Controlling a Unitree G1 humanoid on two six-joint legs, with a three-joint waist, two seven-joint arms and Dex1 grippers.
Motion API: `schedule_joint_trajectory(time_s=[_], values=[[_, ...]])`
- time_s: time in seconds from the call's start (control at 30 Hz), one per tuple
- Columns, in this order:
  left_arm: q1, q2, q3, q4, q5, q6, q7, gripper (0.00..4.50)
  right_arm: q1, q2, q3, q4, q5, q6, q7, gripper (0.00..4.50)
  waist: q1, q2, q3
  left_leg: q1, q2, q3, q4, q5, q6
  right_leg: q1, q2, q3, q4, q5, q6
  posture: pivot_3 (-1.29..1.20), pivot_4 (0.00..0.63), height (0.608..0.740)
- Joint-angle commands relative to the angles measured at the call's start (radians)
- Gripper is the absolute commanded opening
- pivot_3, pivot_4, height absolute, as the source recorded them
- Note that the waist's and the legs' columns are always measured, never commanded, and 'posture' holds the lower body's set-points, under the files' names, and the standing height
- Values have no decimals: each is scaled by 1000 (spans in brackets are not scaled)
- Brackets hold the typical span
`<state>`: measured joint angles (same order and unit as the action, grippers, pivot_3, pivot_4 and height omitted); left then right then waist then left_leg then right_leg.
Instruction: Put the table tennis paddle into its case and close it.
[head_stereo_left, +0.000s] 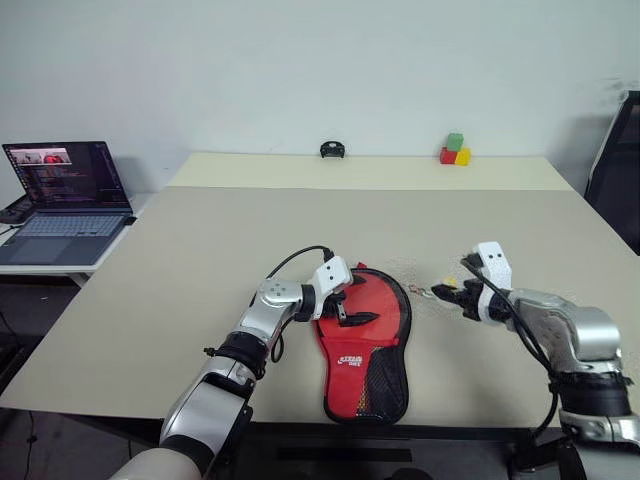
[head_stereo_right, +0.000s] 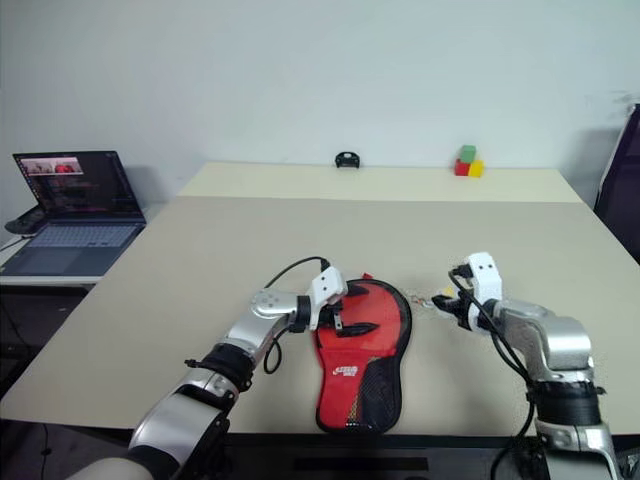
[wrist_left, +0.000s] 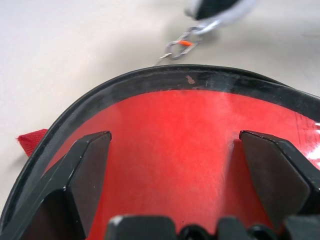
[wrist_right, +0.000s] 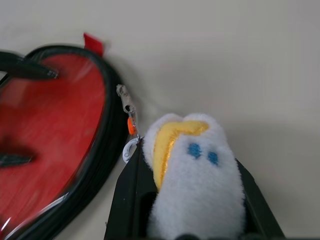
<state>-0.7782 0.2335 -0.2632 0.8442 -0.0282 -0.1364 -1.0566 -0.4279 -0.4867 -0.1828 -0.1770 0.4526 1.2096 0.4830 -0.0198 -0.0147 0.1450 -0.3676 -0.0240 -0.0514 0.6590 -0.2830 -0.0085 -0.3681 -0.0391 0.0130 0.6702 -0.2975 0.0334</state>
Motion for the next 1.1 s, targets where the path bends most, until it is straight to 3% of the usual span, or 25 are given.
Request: schedule_joint_trajectory(time_s=[0.03, 0.43, 0.73, 1.1], values=[[87, 9, -84, 120, 94, 67, -48, 4500, 49, -20, -52, -146, 82, 102, 15, 643, 0, 0, -3, 0, 0, 0, -1, 0, 0, 0, 0, 0, -1, 0, 0, 0, 150, 740], [78, -1, -93, 136, 110, 61, -51, 4500, 281, -97, -127, -432, 304, 299, 95, 641, 7, -2, -14, 1, 0, 0, -13, 0, 0, 1, 0, -1, -12, -1, 1, 0, 150, 740], [77, -8, -102, 143, 116, 51, -54, 4500, 509, -223, -140, -565, 409, 262, 181, 631, 19, -3, -15, 3, 0, -2, -14, -2, 2, 8, 0, -4, -20, -3, 6, 0, 150, 740], [74, -12, -112, 146, 124, 47, -63, 4500, 725, -301, -128, -705, 582, 196, 236, 554, 24, -4, -19, 5, -1, -5, -13, -13, 3, 16, -1, -7, -26, -10, 6, 0, 150, 740]])
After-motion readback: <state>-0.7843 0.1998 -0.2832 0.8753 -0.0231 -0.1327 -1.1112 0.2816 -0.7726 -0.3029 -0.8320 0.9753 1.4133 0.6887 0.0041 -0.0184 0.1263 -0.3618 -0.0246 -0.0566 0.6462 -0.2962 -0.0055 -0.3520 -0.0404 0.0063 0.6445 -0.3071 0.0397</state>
